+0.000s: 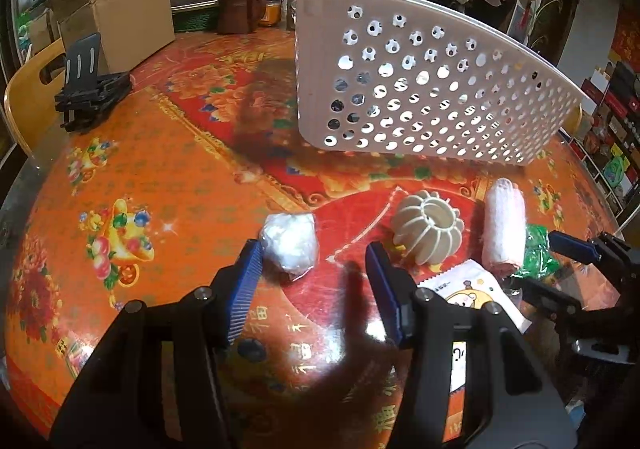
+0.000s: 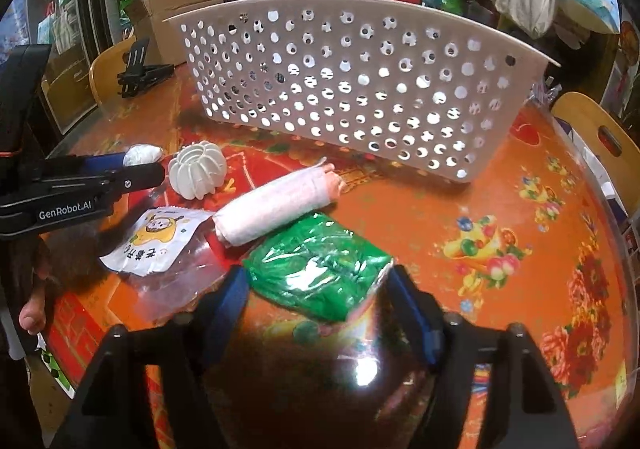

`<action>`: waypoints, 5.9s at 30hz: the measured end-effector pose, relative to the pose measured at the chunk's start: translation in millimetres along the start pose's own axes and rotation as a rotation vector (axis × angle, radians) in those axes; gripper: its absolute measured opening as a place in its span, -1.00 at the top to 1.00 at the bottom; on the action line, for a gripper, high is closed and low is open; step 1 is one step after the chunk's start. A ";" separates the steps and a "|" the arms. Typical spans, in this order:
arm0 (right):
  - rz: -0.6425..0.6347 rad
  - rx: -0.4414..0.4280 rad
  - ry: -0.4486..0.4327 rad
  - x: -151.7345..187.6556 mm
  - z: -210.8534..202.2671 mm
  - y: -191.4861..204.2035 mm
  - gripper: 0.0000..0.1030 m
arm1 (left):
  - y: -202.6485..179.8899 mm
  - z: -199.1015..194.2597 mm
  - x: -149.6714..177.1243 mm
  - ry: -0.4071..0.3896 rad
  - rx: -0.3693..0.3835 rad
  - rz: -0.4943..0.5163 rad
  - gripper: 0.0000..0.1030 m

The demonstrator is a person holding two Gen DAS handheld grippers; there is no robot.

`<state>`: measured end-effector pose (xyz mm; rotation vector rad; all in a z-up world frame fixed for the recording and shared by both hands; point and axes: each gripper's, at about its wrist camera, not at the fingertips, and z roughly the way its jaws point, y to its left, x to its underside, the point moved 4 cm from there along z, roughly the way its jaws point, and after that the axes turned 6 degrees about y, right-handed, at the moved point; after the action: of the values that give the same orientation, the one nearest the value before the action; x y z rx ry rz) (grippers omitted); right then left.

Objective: Organize soft objects
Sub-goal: 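Grasp the white crumpled plastic ball with the left tool while the right tool grasps the green bag, then drop the plastic ball into the basket with the left tool while the right tool drops the green bag, then withdraw both open tools from the basket toward the table items, then grasp the cartoon snack packet with the left tool while the right tool grasps the white-pink rolled towel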

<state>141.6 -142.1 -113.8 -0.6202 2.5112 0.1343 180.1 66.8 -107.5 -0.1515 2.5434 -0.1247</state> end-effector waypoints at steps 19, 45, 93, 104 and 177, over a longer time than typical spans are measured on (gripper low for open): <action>0.063 -0.019 -0.130 11.7 -49.8 -28.4 -0.26 | -3.8 -27.6 8.1 -0.103 0.034 0.025 0.52; 0.047 0.004 -0.321 -33.9 -142.5 -44.6 -0.25 | -47.3 -154.9 -32.5 -0.303 0.085 0.113 0.52; -0.018 0.114 0.002 -182.0 8.1 -87.8 -0.65 | -75.1 16.0 -201.5 0.026 -0.010 0.077 0.06; 0.040 0.073 -0.060 -175.4 -32.7 -101.8 -0.91 | -72.3 -22.7 -199.6 -0.058 -0.011 0.084 -0.96; 0.142 -0.145 -0.018 -21.8 4.1 -2.8 -0.77 | -49.5 -37.0 38.2 0.000 0.101 0.087 0.40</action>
<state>161.2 -134.9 -105.6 -0.4942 2.5431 0.3755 131.9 14.7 -91.8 -0.0010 2.5322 -0.2188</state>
